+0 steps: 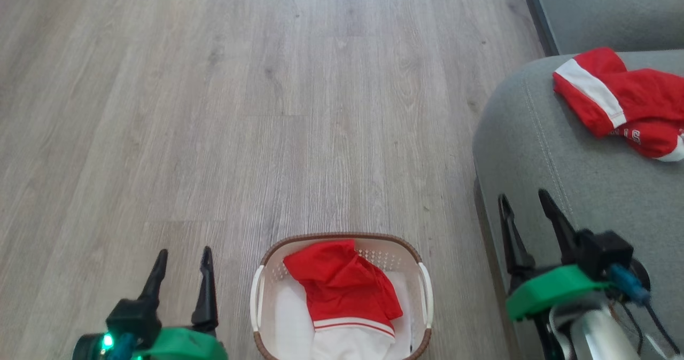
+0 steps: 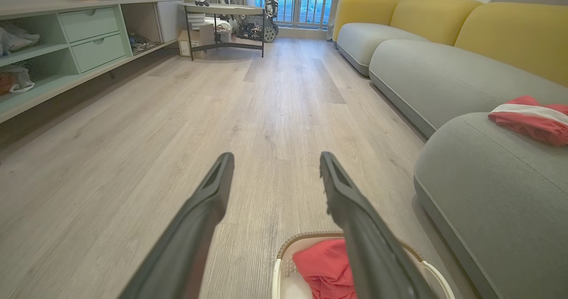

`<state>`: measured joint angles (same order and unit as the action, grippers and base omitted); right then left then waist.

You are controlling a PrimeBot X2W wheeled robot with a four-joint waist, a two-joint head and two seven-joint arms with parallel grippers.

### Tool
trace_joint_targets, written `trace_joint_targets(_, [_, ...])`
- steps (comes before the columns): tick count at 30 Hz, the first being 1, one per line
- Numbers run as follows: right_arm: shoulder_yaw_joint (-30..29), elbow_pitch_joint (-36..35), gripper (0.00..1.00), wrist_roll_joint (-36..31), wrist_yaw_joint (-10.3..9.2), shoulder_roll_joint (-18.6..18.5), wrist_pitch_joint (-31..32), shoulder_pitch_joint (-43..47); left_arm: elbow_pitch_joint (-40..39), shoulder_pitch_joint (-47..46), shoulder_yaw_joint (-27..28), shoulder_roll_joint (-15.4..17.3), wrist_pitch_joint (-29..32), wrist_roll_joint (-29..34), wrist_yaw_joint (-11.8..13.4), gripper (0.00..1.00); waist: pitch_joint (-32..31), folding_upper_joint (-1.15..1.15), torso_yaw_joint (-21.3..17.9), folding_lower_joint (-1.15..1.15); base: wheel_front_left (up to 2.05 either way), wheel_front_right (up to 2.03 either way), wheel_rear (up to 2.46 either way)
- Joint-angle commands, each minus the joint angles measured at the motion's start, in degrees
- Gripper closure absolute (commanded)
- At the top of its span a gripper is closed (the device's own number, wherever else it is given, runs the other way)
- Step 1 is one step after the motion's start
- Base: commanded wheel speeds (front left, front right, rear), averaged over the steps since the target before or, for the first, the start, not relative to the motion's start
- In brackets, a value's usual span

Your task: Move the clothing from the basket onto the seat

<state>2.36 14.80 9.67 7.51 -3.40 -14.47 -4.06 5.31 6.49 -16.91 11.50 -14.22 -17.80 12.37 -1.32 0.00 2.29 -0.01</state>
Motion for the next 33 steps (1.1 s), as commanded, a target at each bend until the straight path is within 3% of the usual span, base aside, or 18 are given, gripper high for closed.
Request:
trace_joint_targets(1, [1.00,-2.58,0.00,0.36,-0.02,0.50,-0.52,-0.58,-2.15,-1.62,2.90,0.16,-0.77,0.69,-0.38,0.00,-0.23,0.00,0.18,0.01,0.00,0.00,0.00])
trace_joint_targets(33, [1.05,-2.50,0.00,2.38,-0.02,0.52,-0.52,1.56,1.70,-0.69,7.77,-3.44,-0.77,3.87,-5.16,0.00,-0.85,0.00,0.35,0.01,0.00,0.00,0.00])
